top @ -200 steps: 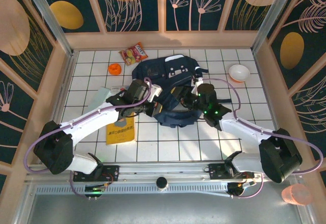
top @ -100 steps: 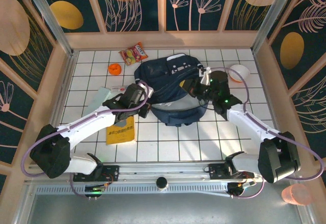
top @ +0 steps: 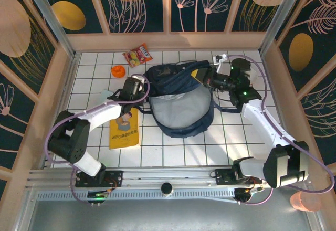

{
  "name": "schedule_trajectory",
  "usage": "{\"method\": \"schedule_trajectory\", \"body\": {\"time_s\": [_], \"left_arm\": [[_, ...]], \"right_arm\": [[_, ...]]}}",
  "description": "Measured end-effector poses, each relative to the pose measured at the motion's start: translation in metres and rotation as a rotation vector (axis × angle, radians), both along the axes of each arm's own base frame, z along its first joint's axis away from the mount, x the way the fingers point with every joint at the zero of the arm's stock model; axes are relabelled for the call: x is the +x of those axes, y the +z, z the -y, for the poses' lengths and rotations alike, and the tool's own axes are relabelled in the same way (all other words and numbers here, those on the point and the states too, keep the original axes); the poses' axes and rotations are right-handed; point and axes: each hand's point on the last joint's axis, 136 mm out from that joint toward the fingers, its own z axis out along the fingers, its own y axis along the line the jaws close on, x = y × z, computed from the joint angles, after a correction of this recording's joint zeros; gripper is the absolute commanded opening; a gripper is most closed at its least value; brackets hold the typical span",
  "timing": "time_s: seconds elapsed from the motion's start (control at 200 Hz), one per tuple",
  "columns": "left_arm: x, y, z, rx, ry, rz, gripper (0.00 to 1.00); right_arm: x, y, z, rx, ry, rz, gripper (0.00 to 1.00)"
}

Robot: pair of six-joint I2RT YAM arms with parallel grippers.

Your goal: Pack books, pencil case, and school supplies into a backpack

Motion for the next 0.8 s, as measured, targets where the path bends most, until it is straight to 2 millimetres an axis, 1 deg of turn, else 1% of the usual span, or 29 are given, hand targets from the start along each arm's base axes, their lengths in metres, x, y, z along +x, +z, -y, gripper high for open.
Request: {"method": "schedule_trajectory", "body": {"time_s": [0.065, 0.095, 0.18, 0.26, 0.34, 0.415, 0.485, 0.545, 0.611, 0.661, 0.741, 0.801], "left_arm": [[0.014, 0.004, -0.002, 0.005, 0.025, 0.022, 0.28], [0.020, 0.007, 0.000, 0.000, 0.028, 0.031, 0.36], [0.032, 0.022, 0.008, -0.041, 0.033, 0.062, 0.51], [0.037, 0.037, 0.017, -0.110, 0.032, 0.080, 0.60], [0.036, 0.049, 0.023, -0.178, 0.037, 0.084, 0.61], [0.031, 0.062, 0.026, -0.256, 0.055, 0.084, 0.61], [0.024, 0.077, 0.028, -0.348, 0.073, 0.088, 0.60], [0.015, 0.082, 0.031, -0.435, 0.089, 0.079, 0.57], [0.002, 0.078, 0.035, -0.544, 0.102, 0.047, 0.54], [-0.007, 0.064, 0.038, -0.615, 0.118, 0.003, 0.53], [-0.021, 0.027, 0.040, -0.674, 0.164, -0.108, 0.52], [-0.026, 0.001, 0.043, -0.698, 0.199, -0.182, 0.51]], "right_arm": [[0.004, 0.000, 0.002, 0.004, -0.011, -0.005, 0.00], [0.006, -0.001, 0.003, 0.004, -0.028, -0.012, 0.00], [0.013, -0.005, 0.007, 0.005, -0.081, -0.022, 0.00], [0.017, -0.015, 0.011, -0.002, -0.139, -0.034, 0.00], [0.019, -0.029, 0.013, -0.023, -0.201, -0.049, 0.00], [0.016, -0.041, 0.013, -0.052, -0.260, -0.052, 0.00], [0.012, -0.049, 0.011, -0.076, -0.303, -0.047, 0.00], [0.010, -0.053, 0.010, -0.087, -0.333, -0.034, 0.00], [0.007, -0.059, 0.009, -0.097, -0.356, -0.027, 0.00], [0.006, -0.063, 0.011, -0.102, -0.372, -0.028, 0.00], [0.007, -0.072, 0.013, -0.108, -0.389, -0.033, 0.00], [0.006, -0.081, 0.014, -0.114, -0.398, -0.050, 0.00]]}}
